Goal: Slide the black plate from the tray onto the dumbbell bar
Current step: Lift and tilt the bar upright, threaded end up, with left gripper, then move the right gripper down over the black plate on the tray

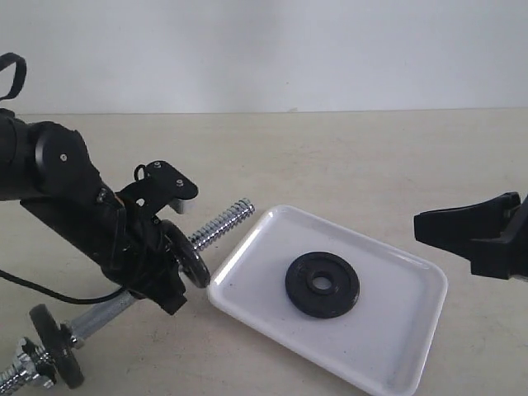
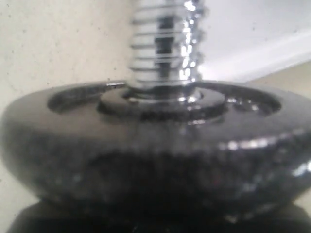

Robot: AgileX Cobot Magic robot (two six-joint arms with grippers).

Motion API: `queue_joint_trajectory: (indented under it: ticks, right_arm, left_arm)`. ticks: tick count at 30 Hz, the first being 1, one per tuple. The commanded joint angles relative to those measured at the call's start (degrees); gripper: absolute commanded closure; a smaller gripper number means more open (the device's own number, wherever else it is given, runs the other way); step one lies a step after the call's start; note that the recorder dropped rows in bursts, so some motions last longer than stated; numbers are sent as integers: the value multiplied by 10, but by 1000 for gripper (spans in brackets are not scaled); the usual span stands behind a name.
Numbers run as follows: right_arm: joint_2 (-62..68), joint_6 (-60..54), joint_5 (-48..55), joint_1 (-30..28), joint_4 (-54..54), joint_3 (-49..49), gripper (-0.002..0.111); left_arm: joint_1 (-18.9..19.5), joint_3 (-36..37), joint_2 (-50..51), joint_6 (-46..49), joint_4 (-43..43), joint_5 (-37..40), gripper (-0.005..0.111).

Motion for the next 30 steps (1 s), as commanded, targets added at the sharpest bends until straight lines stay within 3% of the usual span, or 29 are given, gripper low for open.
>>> queue_joint_trajectory:
  ticks: [1,12,24,30]
  right_arm:
    - [1,-1,4,0,4,1,109]
    - [1,-1,3,0,4,1,109]
    - [1,-1,-13,0,27,1,109]
    - [1,-2,-13,0,49,1,100]
  left_arm:
    - [-2,15,-34,27,-26,-45,102]
    - [-2,74,-83,47,-41,-100,102]
    - [-2,76,-181,48,-71,-107,102]
    - [-2,76,-191,48,-81,-107,102]
